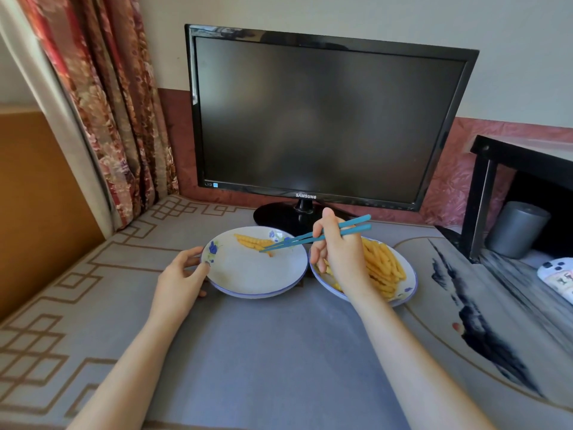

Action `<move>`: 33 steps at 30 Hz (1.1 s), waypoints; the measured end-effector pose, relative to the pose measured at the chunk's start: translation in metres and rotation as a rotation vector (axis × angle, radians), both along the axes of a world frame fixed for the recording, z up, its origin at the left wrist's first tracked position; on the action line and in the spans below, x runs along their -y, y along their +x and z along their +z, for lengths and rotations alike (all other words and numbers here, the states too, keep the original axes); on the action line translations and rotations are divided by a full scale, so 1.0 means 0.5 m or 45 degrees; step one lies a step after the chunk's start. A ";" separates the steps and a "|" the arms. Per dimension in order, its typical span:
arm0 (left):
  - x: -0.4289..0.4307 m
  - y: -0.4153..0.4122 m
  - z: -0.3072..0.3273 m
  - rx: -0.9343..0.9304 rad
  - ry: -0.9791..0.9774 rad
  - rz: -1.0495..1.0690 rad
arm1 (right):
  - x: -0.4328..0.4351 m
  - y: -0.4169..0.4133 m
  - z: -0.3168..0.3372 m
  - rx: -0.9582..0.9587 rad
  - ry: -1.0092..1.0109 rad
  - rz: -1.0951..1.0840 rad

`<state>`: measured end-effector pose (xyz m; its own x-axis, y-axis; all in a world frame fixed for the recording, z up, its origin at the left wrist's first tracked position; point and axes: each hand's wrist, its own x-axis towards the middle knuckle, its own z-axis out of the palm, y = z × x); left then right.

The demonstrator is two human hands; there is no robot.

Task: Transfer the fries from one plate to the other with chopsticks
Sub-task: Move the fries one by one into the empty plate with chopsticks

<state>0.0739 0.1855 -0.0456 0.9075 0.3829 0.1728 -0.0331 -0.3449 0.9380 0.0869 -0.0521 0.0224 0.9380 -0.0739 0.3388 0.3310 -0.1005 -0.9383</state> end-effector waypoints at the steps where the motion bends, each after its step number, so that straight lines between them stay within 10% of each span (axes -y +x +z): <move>1: 0.000 0.000 0.000 0.002 0.001 0.001 | 0.000 -0.001 0.000 -0.016 0.028 -0.010; 33: -0.005 0.007 -0.011 0.023 -0.015 -0.016 | 0.302 -0.192 0.036 0.163 0.111 -0.548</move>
<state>0.0775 0.1880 -0.0512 0.9090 0.3735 0.1848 -0.0545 -0.3332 0.9413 -0.0089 -0.2030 0.0405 0.7665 -0.4812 0.4254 0.3903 -0.1772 -0.9035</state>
